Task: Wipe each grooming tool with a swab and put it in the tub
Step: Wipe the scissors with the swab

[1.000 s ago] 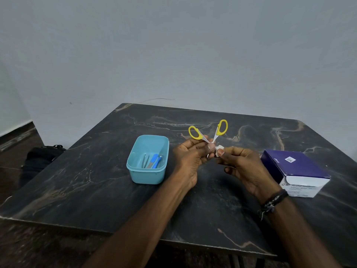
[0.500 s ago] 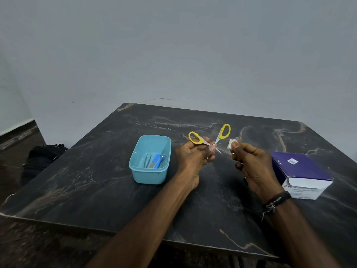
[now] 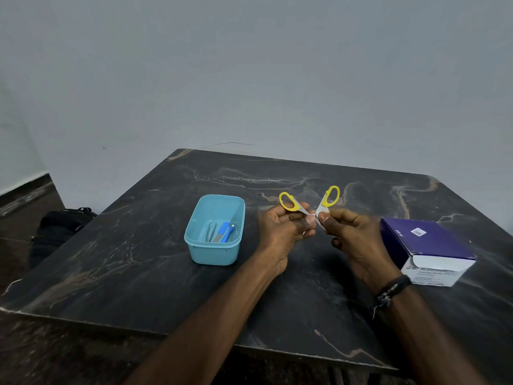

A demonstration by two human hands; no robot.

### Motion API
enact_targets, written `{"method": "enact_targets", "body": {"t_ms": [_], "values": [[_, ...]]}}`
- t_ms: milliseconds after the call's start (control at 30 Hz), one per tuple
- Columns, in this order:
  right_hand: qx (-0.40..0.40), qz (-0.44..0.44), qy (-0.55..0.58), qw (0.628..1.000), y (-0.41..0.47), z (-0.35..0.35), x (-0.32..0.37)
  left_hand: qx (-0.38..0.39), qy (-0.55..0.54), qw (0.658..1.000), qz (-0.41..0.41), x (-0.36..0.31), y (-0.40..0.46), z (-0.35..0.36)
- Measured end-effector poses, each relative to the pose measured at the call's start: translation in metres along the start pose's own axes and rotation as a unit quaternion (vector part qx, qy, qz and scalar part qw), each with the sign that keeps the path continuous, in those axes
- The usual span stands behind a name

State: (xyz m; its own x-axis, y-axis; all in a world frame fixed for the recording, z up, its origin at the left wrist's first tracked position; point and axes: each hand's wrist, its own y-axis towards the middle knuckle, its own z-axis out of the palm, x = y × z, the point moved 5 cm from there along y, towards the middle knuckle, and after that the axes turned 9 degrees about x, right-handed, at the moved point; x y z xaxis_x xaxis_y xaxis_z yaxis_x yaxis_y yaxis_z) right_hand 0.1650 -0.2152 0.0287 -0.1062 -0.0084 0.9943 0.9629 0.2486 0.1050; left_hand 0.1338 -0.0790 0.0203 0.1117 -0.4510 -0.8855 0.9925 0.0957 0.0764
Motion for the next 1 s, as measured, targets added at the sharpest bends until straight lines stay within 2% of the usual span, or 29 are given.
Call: {"method": "enact_targets", "body": {"t_ms": [400, 600, 800, 1000], "values": [[0.048, 0.032, 0.029, 0.998, 0.0001, 0.0017, -0.0033, -0.015, 0.015, 1.000, 0.006, -0.0006, 0.0021, -0.0028], [0.050, 0.035, 0.054, 0.997, 0.0004, 0.0004, -0.0041, 0.016, 0.042, 0.999, -0.007, 0.0023, 0.0005, 0.0007], [0.085, 0.054, 0.014, 0.995, 0.0020, 0.0031, -0.0073, 0.009, 0.060, 0.998, 0.005, 0.0012, 0.0000, 0.0003], [0.016, 0.015, 0.021, 1.000, 0.0024, -0.0022, -0.0026, 0.009, 0.063, 0.998, 0.005, 0.0022, 0.0013, 0.0021]]}}
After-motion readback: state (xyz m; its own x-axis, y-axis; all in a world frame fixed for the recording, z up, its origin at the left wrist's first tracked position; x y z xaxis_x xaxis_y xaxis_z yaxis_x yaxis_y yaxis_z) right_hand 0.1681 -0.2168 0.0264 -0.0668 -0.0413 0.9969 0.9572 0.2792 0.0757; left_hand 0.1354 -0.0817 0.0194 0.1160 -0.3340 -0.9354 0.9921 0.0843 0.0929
